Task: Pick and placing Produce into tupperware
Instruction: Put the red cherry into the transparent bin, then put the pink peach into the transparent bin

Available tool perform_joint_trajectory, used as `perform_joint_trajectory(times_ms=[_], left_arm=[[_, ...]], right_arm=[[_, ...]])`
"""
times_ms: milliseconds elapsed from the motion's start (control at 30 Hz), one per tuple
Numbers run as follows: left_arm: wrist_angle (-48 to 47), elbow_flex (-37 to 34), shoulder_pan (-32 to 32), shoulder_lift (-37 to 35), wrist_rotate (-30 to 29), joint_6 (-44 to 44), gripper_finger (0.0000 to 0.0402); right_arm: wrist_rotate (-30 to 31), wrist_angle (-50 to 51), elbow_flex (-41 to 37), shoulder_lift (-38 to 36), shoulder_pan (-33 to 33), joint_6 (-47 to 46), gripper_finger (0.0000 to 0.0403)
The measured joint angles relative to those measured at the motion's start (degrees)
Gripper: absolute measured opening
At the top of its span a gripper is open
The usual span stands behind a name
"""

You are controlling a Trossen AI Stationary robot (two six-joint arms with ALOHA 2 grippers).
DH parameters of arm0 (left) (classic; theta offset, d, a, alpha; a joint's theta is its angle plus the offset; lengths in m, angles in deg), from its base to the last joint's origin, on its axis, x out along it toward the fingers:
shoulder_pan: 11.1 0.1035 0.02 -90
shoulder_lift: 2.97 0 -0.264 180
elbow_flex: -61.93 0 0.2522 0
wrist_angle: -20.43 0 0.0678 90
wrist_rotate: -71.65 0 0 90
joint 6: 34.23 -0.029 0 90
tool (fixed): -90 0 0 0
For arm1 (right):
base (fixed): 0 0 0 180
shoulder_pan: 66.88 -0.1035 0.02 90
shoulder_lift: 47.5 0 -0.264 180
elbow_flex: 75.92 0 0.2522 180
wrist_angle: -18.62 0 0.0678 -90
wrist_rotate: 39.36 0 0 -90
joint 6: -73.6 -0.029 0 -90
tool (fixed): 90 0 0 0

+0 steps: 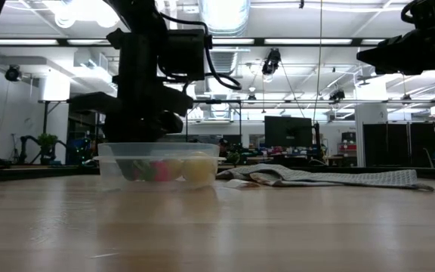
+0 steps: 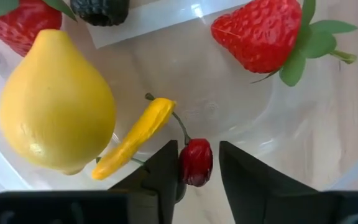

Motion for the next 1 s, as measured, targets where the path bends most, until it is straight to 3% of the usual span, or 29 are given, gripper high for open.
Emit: perform_joint_trajectory(times_ms=[233, 733, 1000], left_arm=[[-0.27, 0.11, 0.00, -0.19, 4.26, 0.33, 0.0114], [-8.07, 6.85, -0.02, -0.39, 4.09, 0.19, 0.0115], [-12.13, 10.74, 1.16, -0.39, -9.01, -2.21, 0.0115]], right_arm=[[0.00, 0.07, 0.02, 0.00, 0.01, 0.00, 0.0009], [0.00, 0.17, 0.00, 0.00, 0.02, 0.00, 0.0009], [0.00, 0.22, 0.02, 0.00, 0.00, 0.00, 0.0009]])
